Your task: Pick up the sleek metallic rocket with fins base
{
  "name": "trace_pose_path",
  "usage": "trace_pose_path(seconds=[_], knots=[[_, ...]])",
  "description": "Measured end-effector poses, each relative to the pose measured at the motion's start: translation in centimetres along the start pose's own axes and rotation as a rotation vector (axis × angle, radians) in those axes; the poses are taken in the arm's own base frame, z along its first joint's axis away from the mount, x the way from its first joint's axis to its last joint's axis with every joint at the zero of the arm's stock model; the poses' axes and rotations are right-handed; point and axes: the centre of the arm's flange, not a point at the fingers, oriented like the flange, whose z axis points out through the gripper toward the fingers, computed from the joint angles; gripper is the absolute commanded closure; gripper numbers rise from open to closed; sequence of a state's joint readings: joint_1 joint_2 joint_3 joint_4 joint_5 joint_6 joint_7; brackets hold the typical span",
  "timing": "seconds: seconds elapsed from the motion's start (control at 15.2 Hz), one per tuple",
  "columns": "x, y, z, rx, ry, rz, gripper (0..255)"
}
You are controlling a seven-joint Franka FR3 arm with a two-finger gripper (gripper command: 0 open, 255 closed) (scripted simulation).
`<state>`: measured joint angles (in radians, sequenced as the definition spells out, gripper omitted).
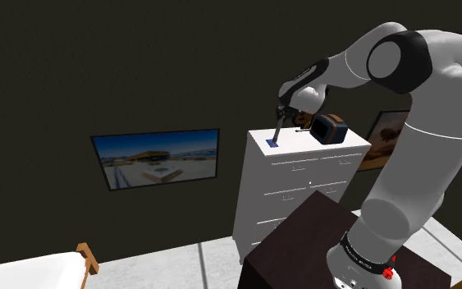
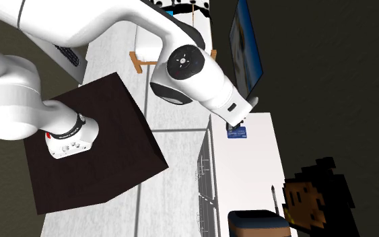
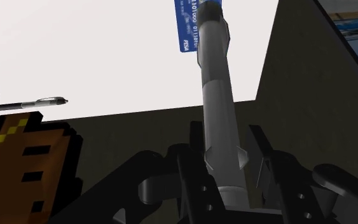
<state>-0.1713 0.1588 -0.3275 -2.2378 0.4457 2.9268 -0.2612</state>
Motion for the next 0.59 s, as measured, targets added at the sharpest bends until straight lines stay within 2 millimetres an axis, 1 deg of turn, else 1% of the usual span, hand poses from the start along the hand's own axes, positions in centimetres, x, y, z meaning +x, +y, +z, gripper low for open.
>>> trace_pose_path(seconds=[0.46,0.59], knots=[[1.8,-0.4,-3.2,0.0,0.0,0.0,255],[2.4,-0.6,-3.9,0.0,0.0,0.0,255]])
